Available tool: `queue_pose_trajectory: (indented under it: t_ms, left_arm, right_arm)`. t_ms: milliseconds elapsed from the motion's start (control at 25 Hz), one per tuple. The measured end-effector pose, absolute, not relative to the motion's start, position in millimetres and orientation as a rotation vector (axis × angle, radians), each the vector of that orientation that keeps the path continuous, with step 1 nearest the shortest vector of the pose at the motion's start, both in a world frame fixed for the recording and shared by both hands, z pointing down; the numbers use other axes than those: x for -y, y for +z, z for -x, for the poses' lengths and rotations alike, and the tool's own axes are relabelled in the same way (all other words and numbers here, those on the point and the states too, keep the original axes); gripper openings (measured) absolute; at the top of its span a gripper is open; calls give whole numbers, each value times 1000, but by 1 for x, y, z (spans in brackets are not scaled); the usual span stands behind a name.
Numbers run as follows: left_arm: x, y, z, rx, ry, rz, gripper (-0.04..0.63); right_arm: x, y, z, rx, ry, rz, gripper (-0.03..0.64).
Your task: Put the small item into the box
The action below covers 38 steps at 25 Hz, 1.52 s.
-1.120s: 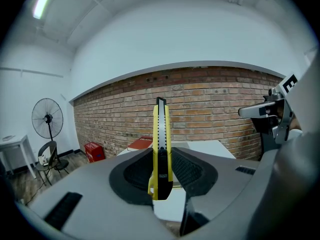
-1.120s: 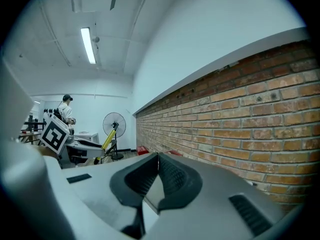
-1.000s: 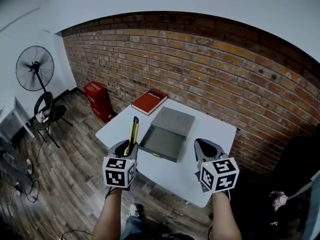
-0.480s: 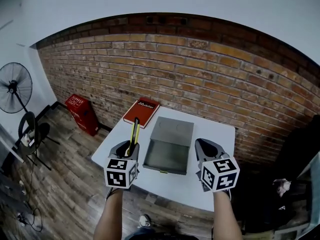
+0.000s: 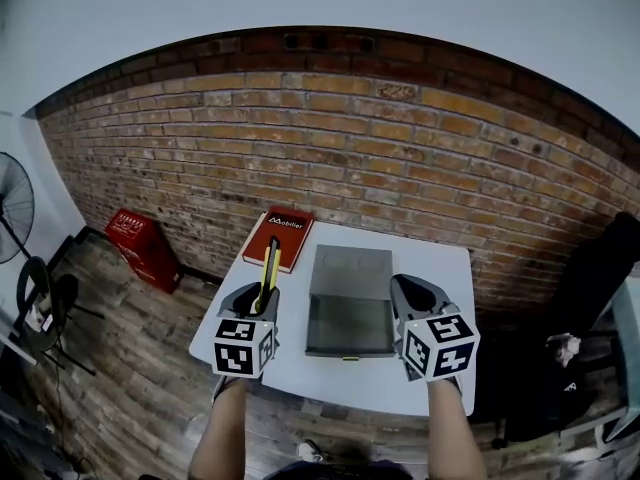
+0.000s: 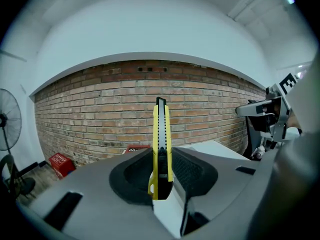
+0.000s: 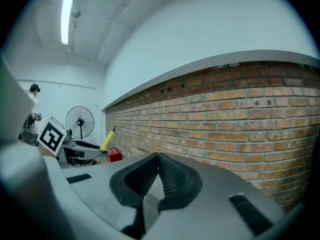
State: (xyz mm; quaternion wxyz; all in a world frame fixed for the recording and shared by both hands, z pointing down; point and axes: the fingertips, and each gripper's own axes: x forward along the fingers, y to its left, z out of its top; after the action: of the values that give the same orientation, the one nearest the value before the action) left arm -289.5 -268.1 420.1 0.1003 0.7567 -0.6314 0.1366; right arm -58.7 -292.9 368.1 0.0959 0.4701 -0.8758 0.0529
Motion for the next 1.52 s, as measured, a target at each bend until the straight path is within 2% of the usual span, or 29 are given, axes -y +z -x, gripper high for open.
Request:
queue_pose_trajectory:
  t_ms: [480,1120,1520]
  left_arm:
    - [297,431,281,1736,418,-2339,130]
    - [326,417,235,1802,460,-2344,130]
    - [332,416,223,1815,473,-2339,130]
  right_arm:
    - [300,365,59,2525,131,-1499,20]
    - [337,361,1,2581,115,-1501,20]
    - [345,359,-7,2596,109,-1471,20]
